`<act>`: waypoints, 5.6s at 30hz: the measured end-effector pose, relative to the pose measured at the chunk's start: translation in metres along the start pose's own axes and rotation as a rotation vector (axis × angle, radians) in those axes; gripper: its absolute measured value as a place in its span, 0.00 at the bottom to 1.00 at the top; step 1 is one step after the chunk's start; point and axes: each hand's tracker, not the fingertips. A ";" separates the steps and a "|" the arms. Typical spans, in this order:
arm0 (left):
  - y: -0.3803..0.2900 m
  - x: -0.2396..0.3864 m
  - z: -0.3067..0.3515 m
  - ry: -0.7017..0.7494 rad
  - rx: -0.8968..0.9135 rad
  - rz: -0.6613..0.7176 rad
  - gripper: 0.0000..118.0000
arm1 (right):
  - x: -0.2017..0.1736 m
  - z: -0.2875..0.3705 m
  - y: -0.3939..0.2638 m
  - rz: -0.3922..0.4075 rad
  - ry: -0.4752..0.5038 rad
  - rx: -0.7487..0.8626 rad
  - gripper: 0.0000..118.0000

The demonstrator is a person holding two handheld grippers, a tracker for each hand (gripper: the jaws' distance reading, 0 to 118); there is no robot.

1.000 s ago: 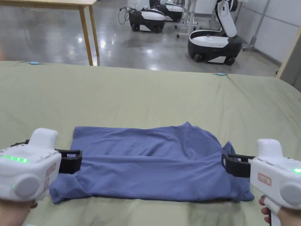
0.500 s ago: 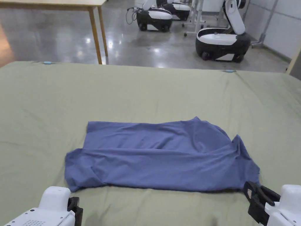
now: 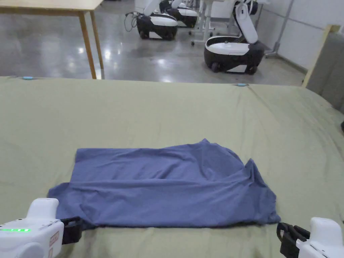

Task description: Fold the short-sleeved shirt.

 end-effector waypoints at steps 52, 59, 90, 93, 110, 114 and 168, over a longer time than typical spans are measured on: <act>0.037 0.013 0.147 -0.006 0.406 -0.056 0.00 | -0.054 0.038 0.060 0.123 0.206 0.328 0.02; 0.081 0.012 0.086 0.012 0.234 -0.113 0.28 | -0.083 0.005 0.073 0.155 0.211 0.271 0.02; 0.153 0.017 -0.044 0.045 -0.025 -0.242 0.01 | -0.007 -0.269 0.138 0.193 -0.065 -0.404 0.02; 0.154 0.010 -0.044 0.039 -0.013 -0.222 0.01 | -0.008 -0.247 0.144 0.219 -0.114 -0.344 0.02; 0.040 -0.020 0.156 -0.054 0.275 -0.133 0.01 | 0.006 0.026 0.096 0.223 0.102 0.082 0.02; -0.029 -0.031 0.145 -0.049 0.116 -0.097 0.10 | 0.018 0.033 0.017 0.184 0.048 -0.019 0.03; -0.116 -0.082 -0.028 -0.829 -0.036 0.992 0.07 | -0.126 0.083 0.031 0.202 0.177 0.316 0.01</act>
